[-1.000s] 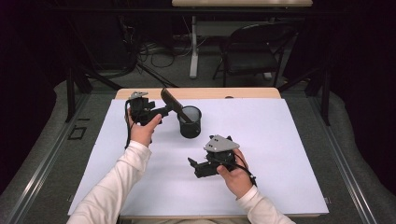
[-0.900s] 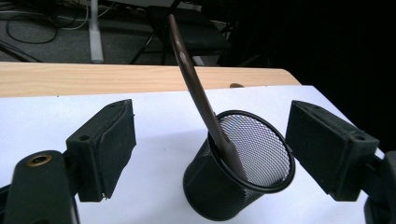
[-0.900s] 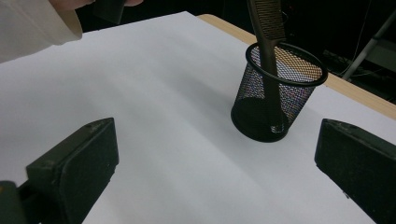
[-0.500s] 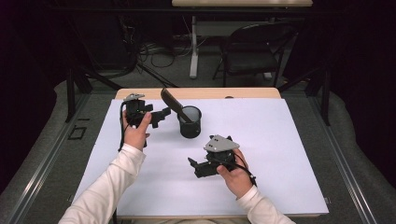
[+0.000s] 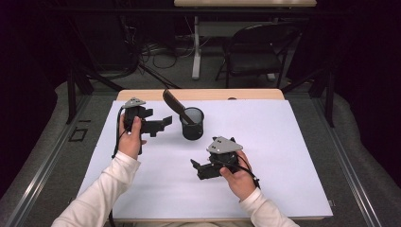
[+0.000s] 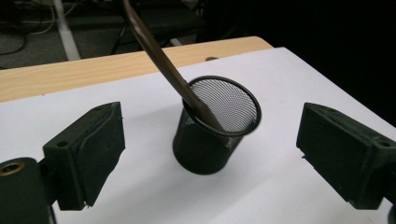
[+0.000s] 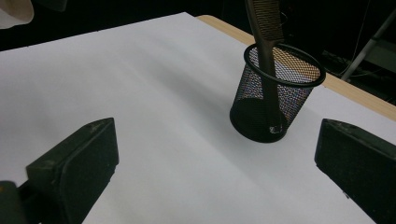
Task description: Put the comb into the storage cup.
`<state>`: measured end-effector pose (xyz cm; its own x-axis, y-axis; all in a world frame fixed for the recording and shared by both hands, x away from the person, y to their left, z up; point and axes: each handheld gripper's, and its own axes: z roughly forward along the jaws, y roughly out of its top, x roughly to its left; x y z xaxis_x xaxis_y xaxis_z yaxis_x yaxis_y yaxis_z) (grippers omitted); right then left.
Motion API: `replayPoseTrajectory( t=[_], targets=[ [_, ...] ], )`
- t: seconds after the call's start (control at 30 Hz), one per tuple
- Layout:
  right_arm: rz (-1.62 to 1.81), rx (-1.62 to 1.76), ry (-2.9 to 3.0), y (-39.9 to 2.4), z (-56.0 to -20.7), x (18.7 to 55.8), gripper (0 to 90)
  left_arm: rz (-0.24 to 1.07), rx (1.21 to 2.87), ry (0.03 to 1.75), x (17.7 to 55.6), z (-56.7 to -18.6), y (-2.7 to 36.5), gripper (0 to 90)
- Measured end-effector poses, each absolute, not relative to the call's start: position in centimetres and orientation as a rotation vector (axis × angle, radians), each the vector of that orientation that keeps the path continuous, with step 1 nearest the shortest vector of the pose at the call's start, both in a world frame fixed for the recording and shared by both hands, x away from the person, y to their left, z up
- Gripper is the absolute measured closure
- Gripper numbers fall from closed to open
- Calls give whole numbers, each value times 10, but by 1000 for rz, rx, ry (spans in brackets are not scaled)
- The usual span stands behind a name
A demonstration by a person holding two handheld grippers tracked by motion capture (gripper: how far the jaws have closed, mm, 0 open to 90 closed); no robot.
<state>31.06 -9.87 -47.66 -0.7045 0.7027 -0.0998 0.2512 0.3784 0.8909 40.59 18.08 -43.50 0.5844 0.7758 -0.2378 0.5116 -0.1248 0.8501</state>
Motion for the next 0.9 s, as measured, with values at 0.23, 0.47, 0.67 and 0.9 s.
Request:
replayPoseTrajectory(
  t=[0.23, 0.47, 0.67, 0.9],
  targets=[
    [1288, 823, 2172, -99, -476, 311, 0, 282, 1816, 985, 394, -432, 184, 30],
    [1296, 823, 2160, -102, -473, 312, 0, 261, 1846, 927, 382, -430, 186, 4],
    [1305, 832, 2148, -106, -469, 312, 0, 235, 1846, 878, 371, -428, 188, 3],
    [1313, 836, 2148, -110, -466, 313, 0, 213, 1845, 842, 358, -428, 195, 3]
  ],
)
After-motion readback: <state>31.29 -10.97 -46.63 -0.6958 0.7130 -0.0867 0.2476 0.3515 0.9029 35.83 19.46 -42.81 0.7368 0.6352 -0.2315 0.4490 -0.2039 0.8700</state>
